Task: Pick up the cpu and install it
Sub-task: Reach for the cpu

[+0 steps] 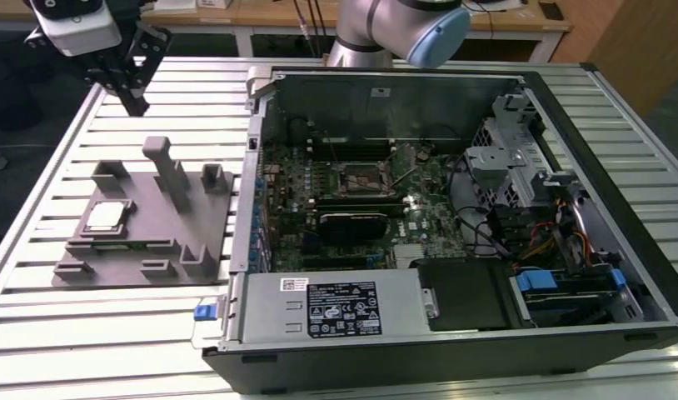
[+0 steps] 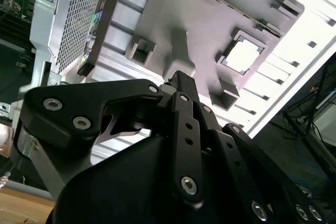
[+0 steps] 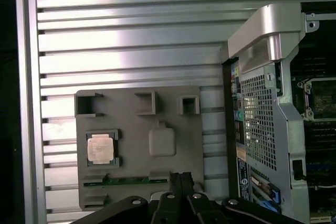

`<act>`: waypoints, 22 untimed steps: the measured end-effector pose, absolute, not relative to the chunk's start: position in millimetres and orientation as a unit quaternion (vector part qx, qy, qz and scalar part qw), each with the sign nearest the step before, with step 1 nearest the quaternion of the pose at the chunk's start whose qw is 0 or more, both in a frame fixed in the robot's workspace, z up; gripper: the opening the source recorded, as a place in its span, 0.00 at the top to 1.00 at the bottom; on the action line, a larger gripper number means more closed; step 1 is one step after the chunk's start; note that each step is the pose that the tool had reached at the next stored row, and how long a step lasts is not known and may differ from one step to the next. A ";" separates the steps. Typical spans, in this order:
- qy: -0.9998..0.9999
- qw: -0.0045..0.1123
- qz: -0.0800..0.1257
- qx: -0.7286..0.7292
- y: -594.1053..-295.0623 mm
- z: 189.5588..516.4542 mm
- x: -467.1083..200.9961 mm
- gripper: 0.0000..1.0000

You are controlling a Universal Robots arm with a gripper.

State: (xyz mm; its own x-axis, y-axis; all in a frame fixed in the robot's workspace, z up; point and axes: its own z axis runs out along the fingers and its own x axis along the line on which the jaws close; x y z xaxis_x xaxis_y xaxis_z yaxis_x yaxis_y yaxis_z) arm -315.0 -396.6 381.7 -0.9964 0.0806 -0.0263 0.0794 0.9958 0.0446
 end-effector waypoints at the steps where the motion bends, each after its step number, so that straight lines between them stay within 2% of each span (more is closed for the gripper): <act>1: 0.999 0.014 0.022 0.040 -396.4 381.3 -316.1 0.89; 22: 0.999 0.014 0.022 0.040 -387.0 373.3 -350.3 0.89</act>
State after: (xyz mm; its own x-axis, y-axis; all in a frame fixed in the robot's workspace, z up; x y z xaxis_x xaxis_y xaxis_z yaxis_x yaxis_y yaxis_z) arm -350.3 -387.0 373.3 -0.9964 0.0805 -0.0262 0.0793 0.9959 0.0445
